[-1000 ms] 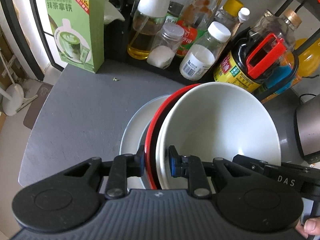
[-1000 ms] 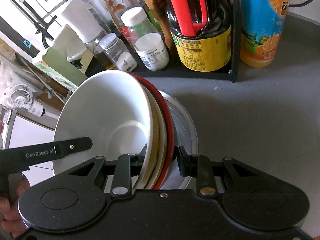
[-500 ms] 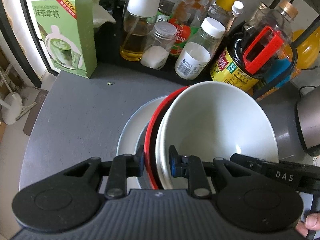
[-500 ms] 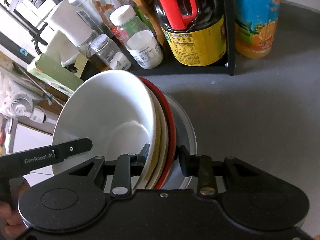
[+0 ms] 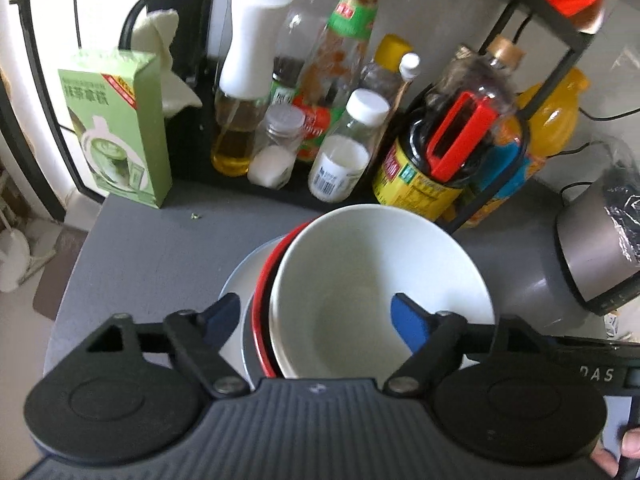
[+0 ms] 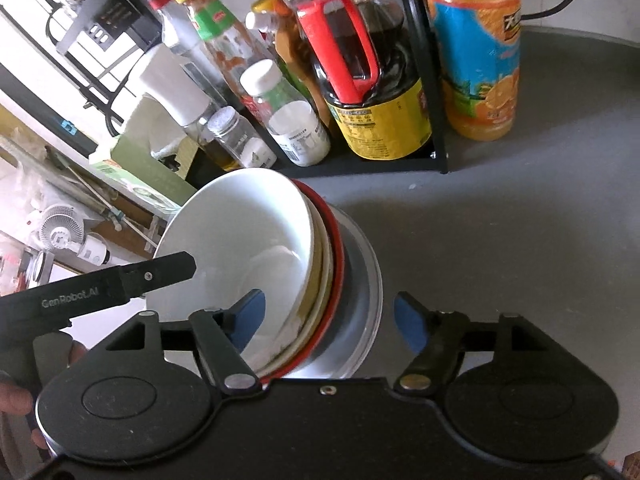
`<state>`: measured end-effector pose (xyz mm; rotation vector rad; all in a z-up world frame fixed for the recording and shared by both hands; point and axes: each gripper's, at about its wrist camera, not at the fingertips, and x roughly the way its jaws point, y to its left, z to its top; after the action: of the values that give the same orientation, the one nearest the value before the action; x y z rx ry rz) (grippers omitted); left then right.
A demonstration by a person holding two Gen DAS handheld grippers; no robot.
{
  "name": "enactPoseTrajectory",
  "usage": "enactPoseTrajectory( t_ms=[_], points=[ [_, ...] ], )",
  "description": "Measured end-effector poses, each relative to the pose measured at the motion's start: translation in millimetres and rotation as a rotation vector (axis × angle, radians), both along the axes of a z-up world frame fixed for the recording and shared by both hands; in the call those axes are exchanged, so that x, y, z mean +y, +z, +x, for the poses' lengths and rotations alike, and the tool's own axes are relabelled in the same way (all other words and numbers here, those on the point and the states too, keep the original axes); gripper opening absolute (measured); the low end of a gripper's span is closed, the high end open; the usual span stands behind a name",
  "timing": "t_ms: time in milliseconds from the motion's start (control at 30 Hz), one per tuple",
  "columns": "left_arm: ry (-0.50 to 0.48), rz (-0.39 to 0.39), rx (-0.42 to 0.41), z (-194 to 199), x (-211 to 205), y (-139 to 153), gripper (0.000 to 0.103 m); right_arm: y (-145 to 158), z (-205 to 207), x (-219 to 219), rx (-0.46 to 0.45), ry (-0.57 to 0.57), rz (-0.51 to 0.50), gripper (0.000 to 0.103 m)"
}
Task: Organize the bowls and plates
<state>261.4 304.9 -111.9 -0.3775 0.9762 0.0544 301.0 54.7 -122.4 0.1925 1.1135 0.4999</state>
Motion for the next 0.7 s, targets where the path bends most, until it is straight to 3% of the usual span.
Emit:
enactPoseTrajectory(
  t_ms=[233,700],
  points=[
    [0.073,0.056,0.002,-31,-12,7,0.085,15,-29,-30,-0.071,0.013,0.03,0.103],
    [0.118,0.111,-0.095,-118,-89,60,0.093,50,-108,-124,-0.177,-0.019,0.055,0.103]
  ],
)
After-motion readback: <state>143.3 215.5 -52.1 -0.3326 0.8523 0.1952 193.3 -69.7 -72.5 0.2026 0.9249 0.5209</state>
